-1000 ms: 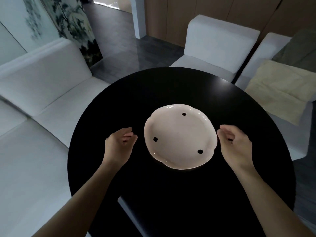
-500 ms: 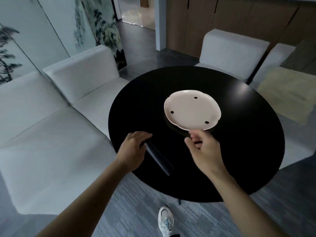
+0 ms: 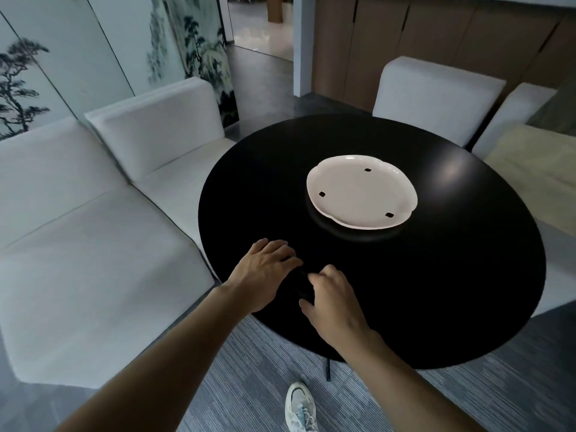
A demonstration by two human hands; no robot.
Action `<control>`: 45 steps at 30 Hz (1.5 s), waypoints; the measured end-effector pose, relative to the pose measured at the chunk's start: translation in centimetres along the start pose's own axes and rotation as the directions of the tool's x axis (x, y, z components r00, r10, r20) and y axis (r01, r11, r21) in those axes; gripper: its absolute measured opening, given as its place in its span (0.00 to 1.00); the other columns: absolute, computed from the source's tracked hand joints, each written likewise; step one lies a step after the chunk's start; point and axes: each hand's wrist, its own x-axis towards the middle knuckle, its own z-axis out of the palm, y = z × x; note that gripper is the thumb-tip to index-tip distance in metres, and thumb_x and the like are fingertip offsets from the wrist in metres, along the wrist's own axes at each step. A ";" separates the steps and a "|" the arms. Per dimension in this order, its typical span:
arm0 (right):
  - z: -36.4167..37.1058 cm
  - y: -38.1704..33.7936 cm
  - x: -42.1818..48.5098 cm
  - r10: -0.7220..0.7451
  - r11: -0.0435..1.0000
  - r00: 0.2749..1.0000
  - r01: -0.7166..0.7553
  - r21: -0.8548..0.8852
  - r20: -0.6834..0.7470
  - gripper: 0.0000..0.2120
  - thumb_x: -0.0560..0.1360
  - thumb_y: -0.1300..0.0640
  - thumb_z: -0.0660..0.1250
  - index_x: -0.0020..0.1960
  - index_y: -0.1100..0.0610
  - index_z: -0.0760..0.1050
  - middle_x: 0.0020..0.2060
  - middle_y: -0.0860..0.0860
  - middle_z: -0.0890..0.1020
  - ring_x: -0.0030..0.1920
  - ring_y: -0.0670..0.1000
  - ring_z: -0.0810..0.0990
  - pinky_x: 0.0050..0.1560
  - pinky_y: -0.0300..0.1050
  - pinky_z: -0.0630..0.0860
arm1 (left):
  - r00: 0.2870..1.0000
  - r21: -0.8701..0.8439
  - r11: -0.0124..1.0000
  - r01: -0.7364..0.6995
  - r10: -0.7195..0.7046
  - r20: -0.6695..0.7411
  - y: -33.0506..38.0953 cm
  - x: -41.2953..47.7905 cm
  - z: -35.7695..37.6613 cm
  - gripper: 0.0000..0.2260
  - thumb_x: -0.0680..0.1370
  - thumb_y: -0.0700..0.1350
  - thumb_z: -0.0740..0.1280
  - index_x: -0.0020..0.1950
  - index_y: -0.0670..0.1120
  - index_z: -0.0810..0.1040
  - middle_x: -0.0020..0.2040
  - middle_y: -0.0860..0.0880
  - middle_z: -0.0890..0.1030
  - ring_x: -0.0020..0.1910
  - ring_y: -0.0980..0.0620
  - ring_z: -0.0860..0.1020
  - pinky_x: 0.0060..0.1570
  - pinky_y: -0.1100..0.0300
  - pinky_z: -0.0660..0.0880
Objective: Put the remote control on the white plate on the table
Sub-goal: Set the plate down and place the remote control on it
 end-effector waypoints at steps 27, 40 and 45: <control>-16.0 8.7 20.8 0.492 0.563 0.852 -0.156 0.811 -0.177 0.06 0.76 0.59 0.69 0.53 0.54 0.81 0.44 0.57 0.84 0.30 0.49 0.84 0.35 0.41 0.80 | 0.959 -0.701 0.713 -0.017 -0.186 -0.213 -5.5 20.0 -11.4 0.21 0.70 0.36 0.75 0.60 0.50 0.78 0.56 0.52 0.77 0.52 0.56 0.78 0.49 0.60 0.78; -11.5 16.9 25.3 0.388 0.878 0.907 -0.310 0.365 -0.163 0.24 0.73 0.63 0.73 0.69 0.54 0.75 0.54 0.51 0.81 0.45 0.42 0.81 0.42 0.27 0.71 | 0.980 -0.656 0.752 0.069 -0.175 -0.097 -5.6 29.0 -3.4 0.20 0.70 0.41 0.74 0.62 0.49 0.80 0.53 0.50 0.78 0.55 0.49 0.76 0.57 0.50 0.75; -10.8 17.4 25.8 0.312 0.935 0.942 -0.280 0.218 -0.124 0.19 0.72 0.64 0.73 0.62 0.57 0.79 0.49 0.50 0.79 0.49 0.49 0.81 0.50 0.36 0.76 | 0.984 -0.641 0.762 0.088 -0.166 -0.063 -5.5 29.4 -1.8 0.17 0.71 0.38 0.73 0.59 0.47 0.81 0.55 0.48 0.77 0.54 0.49 0.77 0.56 0.53 0.77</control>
